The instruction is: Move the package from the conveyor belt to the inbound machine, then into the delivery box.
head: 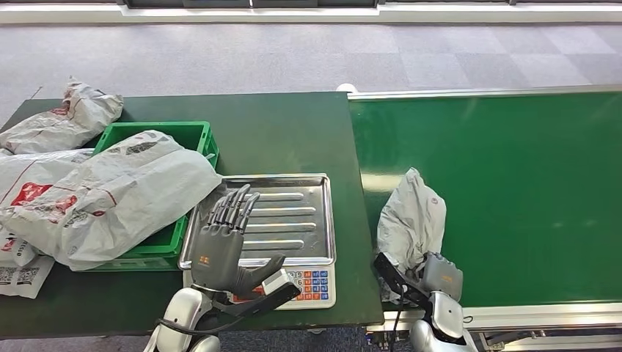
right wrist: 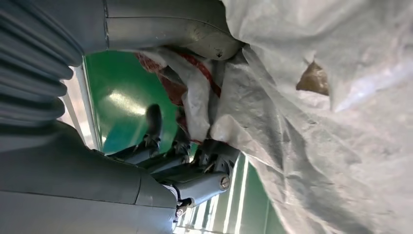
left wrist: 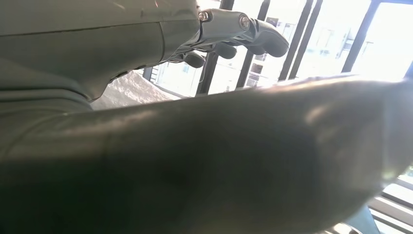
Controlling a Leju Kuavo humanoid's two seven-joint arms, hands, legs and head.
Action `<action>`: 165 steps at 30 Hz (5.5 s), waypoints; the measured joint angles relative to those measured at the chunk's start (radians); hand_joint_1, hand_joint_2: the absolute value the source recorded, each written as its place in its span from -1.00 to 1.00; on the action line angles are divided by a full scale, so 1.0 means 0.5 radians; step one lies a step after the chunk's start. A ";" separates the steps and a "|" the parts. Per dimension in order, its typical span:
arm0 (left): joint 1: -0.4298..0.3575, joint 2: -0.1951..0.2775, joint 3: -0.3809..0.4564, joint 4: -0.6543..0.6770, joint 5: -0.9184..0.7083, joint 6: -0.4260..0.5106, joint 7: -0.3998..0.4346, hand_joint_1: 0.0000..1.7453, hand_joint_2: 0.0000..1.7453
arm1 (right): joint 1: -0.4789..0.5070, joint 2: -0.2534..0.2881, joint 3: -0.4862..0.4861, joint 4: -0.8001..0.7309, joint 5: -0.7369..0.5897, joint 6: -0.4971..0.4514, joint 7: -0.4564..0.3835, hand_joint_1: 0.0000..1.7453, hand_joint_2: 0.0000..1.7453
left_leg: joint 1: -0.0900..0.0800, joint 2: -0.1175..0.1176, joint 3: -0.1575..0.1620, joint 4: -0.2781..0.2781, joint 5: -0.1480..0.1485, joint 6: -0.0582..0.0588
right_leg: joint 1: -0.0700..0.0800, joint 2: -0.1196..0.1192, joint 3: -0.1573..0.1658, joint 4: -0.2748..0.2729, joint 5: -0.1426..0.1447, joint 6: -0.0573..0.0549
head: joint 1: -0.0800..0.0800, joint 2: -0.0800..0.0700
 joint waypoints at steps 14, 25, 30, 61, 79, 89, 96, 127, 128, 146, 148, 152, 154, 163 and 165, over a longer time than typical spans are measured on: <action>-0.002 -0.002 0.000 0.000 -0.003 0.000 0.000 -1.00 -1.00 | 0.002 0.007 -0.030 0.000 0.010 -0.006 -0.012 1.00 1.00 | 0.000 0.000 -0.002 0.000 -0.001 0.001 | 0.000 0.000 -0.003 0.000 0.000 0.000 | 0.000 0.000; -0.002 -0.004 0.000 -0.005 -0.011 0.000 0.006 -1.00 -1.00 | 0.030 0.031 -0.087 -0.022 0.105 -0.108 -0.062 1.00 1.00 | 0.000 0.000 -0.004 0.000 -0.001 0.001 | 0.000 0.000 -0.003 0.000 0.000 0.000 | 0.000 0.000; -0.003 -0.016 0.000 -0.018 -0.028 -0.005 -0.003 -1.00 -1.00 | 0.101 0.037 -0.118 -0.259 0.140 -0.106 -0.153 1.00 1.00 | 0.000 0.001 -0.016 0.000 0.000 0.001 | -0.001 0.000 -0.009 0.001 0.001 0.001 | 0.000 0.000; -0.174 -0.049 -0.008 0.095 0.076 0.038 -0.136 -1.00 -1.00 | -0.996 0.006 0.875 -0.491 -0.142 0.074 -0.376 1.00 1.00 | 0.001 0.023 -0.037 0.000 0.014 -0.002 | -0.002 0.023 -0.044 0.005 0.021 0.000 | 0.000 0.000; -0.068 -0.082 0.172 -0.056 0.267 0.610 -0.088 -1.00 -1.00 | -0.986 0.552 1.418 -0.212 -0.726 0.169 -0.597 1.00 1.00 | 0.006 0.018 -0.041 -0.001 0.014 -0.004 | 0.004 0.021 -0.049 0.007 0.018 -0.005 | 0.000 0.000; 0.036 -0.097 0.261 -0.184 0.299 0.764 -0.121 -1.00 -1.00 | -0.839 0.564 1.495 -0.196 -0.970 0.312 -0.521 0.06 1.00 | 0.005 0.017 -0.040 -0.001 0.014 -0.004 | 0.003 0.019 -0.048 0.007 0.018 -0.005 | -0.001 0.000; 0.051 -0.100 0.275 -0.230 0.283 0.779 -0.124 -1.00 -1.00 | -0.722 0.511 1.495 -0.189 -1.007 0.335 -0.452 -1.00 -0.50 | 0.005 0.017 -0.040 -0.001 0.014 -0.004 | 0.003 0.019 -0.049 0.006 0.018 -0.005 | -0.001 0.000; 0.132 -0.181 0.312 -0.343 0.304 0.782 -0.311 -1.00 -1.00 | -0.807 0.247 1.143 -0.949 -0.773 0.251 -0.495 -1.00 1.00 | 0.005 0.018 -0.040 0.000 0.014 -0.004 | 0.003 0.019 -0.048 0.006 0.018 -0.005 | 0.000 0.000; 0.133 -0.191 0.317 -0.349 0.326 0.782 -0.362 -1.00 -1.00 | -0.822 0.231 1.131 -0.980 -0.799 0.262 -0.503 -1.00 1.00 | 0.005 0.017 -0.040 0.000 0.014 -0.004 | 0.003 0.019 -0.048 0.006 0.018 -0.005 | -0.001 0.000; -0.774 0.069 0.226 0.390 0.413 -0.252 -0.380 -1.00 -0.50 | -0.407 -0.379 0.876 -1.517 -0.699 0.192 -0.609 -1.00 1.00 | 0.003 0.009 -0.035 0.003 0.017 -0.004 | 0.003 0.011 -0.043 0.005 0.021 -0.004 | 0.000 0.000; -0.984 0.153 0.168 0.597 0.523 -0.352 -0.409 -1.00 0.50 | -0.244 -0.459 0.845 -1.590 -0.701 0.152 -0.637 -1.00 1.00 | 0.004 0.010 -0.036 0.003 0.017 -0.004 | 0.003 0.012 -0.044 0.005 0.022 -0.004 | 0.000 0.000; -1.307 0.296 0.038 0.924 0.642 -0.512 -0.413 -1.00 1.00 | 0.055 -0.595 0.783 -1.740 -0.705 0.092 -0.665 -1.00 1.00 | 0.004 0.013 -0.038 0.003 0.016 -0.004 | 0.003 0.015 -0.047 0.005 0.022 -0.004 | 0.000 0.000; -1.401 0.345 -0.012 1.026 0.664 -0.537 -0.411 -1.00 1.00 | 0.156 -0.641 0.757 -1.794 -0.707 0.081 -0.667 -1.00 1.00 | 0.004 0.014 -0.040 0.002 0.016 -0.005 | 0.003 0.016 -0.049 0.005 0.022 -0.005 | -0.001 0.000; -1.711 0.493 -0.294 1.397 0.831 -0.827 -0.429 -1.00 1.00 | 0.737 -0.815 0.537 -2.110 -0.725 -0.070 -0.628 -1.00 1.00 | 0.003 0.009 -0.043 0.002 0.015 -0.004 | 0.002 0.011 -0.050 0.005 0.021 -0.004 | 0.000 0.000; -1.750 0.516 -0.369 1.493 0.882 -0.887 -0.459 -1.00 1.00 | 0.880 -0.833 0.500 -2.191 -0.713 -0.133 -0.597 -1.00 1.00 | 0.003 0.011 -0.043 0.002 0.014 -0.004 | 0.002 0.012 -0.050 0.005 0.020 -0.004 | 0.000 0.000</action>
